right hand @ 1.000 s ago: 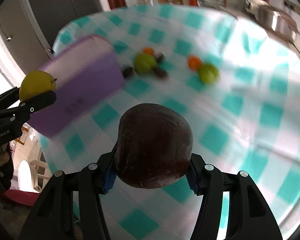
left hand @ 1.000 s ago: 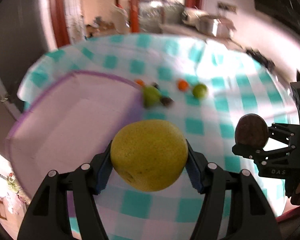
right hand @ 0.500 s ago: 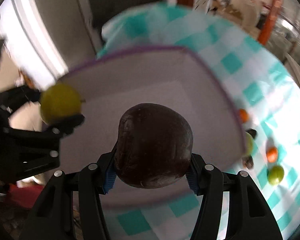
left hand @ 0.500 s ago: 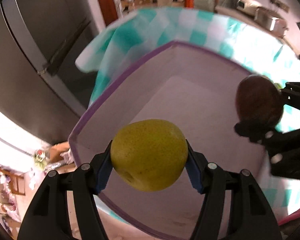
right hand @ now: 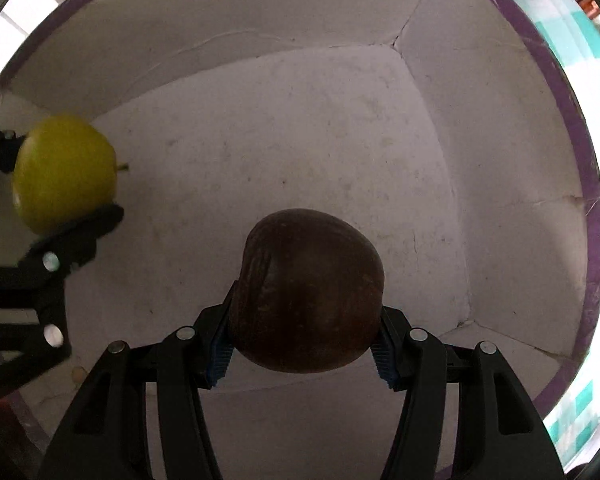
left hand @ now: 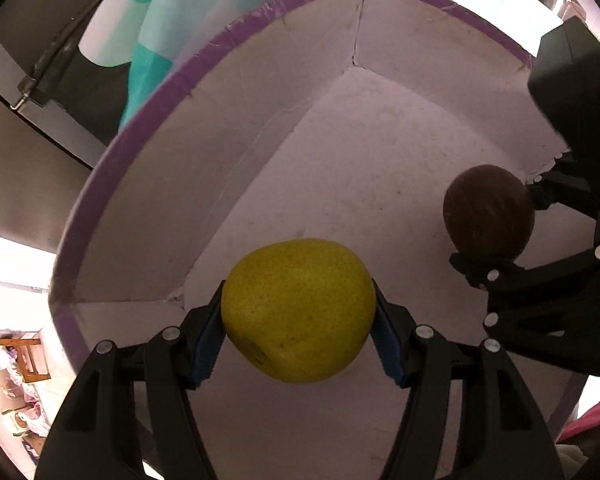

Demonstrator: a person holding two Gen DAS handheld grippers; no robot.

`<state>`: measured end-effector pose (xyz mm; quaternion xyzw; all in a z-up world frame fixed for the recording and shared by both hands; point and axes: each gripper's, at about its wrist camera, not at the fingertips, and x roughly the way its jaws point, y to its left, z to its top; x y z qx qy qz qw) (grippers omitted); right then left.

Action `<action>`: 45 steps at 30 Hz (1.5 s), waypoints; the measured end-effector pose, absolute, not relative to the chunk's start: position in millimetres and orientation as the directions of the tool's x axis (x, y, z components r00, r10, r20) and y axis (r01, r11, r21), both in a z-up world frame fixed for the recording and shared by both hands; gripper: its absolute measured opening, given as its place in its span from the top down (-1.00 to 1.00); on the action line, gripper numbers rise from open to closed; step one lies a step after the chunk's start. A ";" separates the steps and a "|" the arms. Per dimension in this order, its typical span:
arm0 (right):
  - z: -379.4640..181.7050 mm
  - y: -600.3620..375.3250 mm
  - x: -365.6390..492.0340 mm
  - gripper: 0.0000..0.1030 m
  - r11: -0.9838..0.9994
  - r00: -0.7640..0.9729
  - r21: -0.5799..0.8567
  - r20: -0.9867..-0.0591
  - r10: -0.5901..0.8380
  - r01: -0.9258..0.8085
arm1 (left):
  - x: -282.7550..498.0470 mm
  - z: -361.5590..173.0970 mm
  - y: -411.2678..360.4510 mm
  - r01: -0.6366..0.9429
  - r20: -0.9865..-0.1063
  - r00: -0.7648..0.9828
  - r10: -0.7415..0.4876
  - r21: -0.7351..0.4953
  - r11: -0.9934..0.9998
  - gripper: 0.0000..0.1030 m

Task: Organize fruits
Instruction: 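Carry both fruits over the purple box and open both grippers to drop them, then withdraw both grippers from the box back toward the fruits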

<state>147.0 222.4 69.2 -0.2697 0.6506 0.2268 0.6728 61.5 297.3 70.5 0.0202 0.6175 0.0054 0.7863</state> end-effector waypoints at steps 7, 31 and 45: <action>73.3 221.9 153.9 -0.25 0.767 0.040 -0.038 -0.999 -0.017 -0.641 | 63.3 70.1 291.0 0.013 -0.975 0.206 0.081 0.085 0.996 -0.27; 214.8 -27.3 56.3 -0.62 0.903 0.609 0.139 -0.696 0.381 -0.405 | -48.4 233.8 81.6 -0.059 -0.658 0.733 0.169 0.186 0.981 -0.97; 100.0 -180.8 18.3 -0.62 0.988 0.465 0.153 -0.876 0.130 0.011 | 24.7 143.0 -27.9 0.158 -0.664 0.729 0.167 0.401 0.902 -0.97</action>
